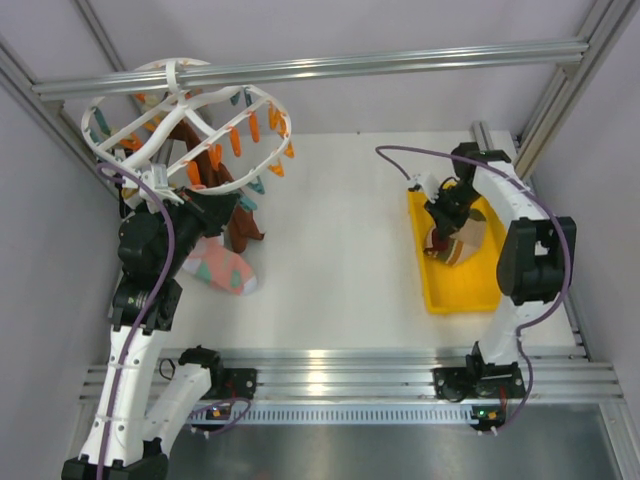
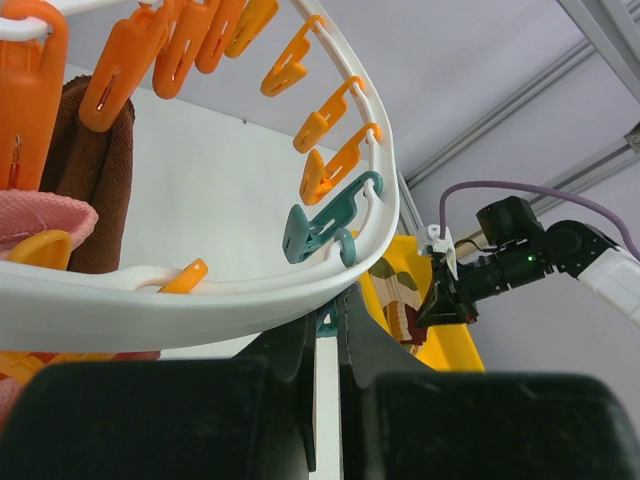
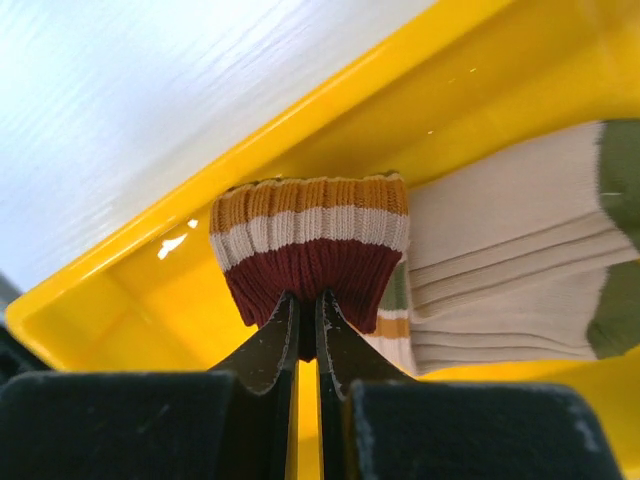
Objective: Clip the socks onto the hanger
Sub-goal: Adjust the sock in the bin.
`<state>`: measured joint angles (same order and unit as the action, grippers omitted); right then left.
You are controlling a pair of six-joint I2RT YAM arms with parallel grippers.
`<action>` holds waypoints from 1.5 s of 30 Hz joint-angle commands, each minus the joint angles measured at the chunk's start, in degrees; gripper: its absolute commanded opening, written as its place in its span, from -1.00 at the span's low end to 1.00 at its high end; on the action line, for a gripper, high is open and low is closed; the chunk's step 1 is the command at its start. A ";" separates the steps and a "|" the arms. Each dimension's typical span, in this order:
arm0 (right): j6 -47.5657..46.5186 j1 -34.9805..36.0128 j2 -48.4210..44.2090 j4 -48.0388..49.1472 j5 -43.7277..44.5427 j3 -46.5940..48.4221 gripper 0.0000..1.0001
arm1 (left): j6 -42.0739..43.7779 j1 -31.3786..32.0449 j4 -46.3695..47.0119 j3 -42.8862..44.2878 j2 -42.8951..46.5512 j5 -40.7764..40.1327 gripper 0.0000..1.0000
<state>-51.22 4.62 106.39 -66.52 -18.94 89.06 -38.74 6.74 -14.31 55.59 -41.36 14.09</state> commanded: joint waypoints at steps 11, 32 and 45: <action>-11.08 -0.31 -16.47 -18.11 5.24 -16.63 0.20 | 2.18 -1.56 3.93 -0.22 -2.93 -8.20 -1.00; -11.35 -2.78 -11.56 8.78 -1.18 -12.34 0.15 | 1.92 -1.56 3.85 -1.19 -2.49 -8.29 -1.00; -35.16 -10.34 -16.46 5.42 -11.29 -24.61 0.31 | 2.00 -1.56 3.32 -1.37 -1.88 -8.81 -1.00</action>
<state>-78.06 -5.54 95.33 -63.37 -25.04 69.30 -38.81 6.74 -14.57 54.94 -41.36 14.04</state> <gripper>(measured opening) 0.651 0.069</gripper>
